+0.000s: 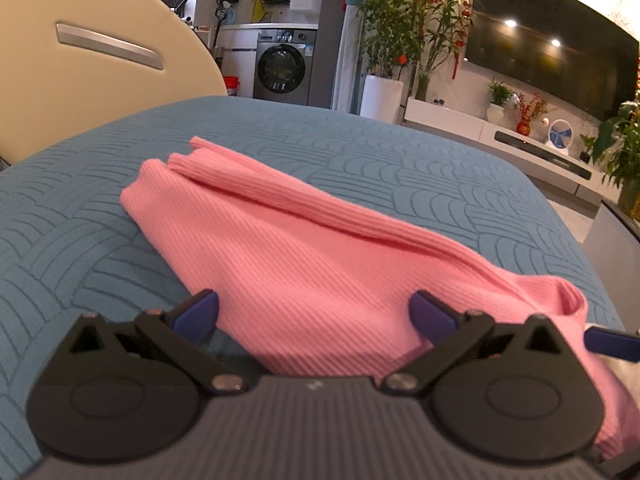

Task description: Fold clothes

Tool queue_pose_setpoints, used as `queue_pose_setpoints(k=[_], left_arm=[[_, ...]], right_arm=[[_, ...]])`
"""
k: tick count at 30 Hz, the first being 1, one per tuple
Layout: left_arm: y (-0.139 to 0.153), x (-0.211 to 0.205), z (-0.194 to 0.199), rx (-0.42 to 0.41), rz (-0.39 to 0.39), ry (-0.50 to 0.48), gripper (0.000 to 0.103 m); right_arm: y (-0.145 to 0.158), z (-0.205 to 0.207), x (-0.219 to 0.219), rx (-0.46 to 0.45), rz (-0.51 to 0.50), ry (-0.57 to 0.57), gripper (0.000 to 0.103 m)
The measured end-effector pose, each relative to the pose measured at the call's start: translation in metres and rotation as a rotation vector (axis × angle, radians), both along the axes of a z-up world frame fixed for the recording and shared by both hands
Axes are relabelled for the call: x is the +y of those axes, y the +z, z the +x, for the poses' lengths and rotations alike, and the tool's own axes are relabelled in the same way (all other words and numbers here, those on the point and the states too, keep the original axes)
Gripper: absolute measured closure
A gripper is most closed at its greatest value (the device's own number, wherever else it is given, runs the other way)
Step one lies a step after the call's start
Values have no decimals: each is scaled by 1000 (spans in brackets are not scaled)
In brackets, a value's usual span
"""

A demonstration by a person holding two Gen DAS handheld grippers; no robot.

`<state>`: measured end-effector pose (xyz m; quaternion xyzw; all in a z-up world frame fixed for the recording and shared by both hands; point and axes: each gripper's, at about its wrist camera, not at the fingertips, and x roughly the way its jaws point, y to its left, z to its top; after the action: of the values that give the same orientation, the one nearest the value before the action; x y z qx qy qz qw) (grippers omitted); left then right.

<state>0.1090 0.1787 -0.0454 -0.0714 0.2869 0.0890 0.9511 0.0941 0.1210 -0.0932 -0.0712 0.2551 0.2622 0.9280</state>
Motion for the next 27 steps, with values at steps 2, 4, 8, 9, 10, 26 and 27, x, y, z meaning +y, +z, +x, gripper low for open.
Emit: queue_pose_setpoints(k=[2,4,8,9,10,26,27], left_arm=[[0,0,0,0,0,0,0],[1,0,0,0,1,-1,0],[1,0,0,1,0,0,0],[1,0,0,1,0,0,0],[1,0,1,1,0,0,0],[0,1,1,0,0,0,0],[0,1,1,0,0,0,0]], right_arm=[[-1,0,0,-2,3,1,0],[-1,1,-1,-4,4,2,0],[-2,2,1,0,4,3,0],[-2,3,2,0,1,3,0],[-2,4,2,0,-1,4,0],[-2,2,3,-1,-4,6,0],[-2,1,1,-1,-3,7,0]])
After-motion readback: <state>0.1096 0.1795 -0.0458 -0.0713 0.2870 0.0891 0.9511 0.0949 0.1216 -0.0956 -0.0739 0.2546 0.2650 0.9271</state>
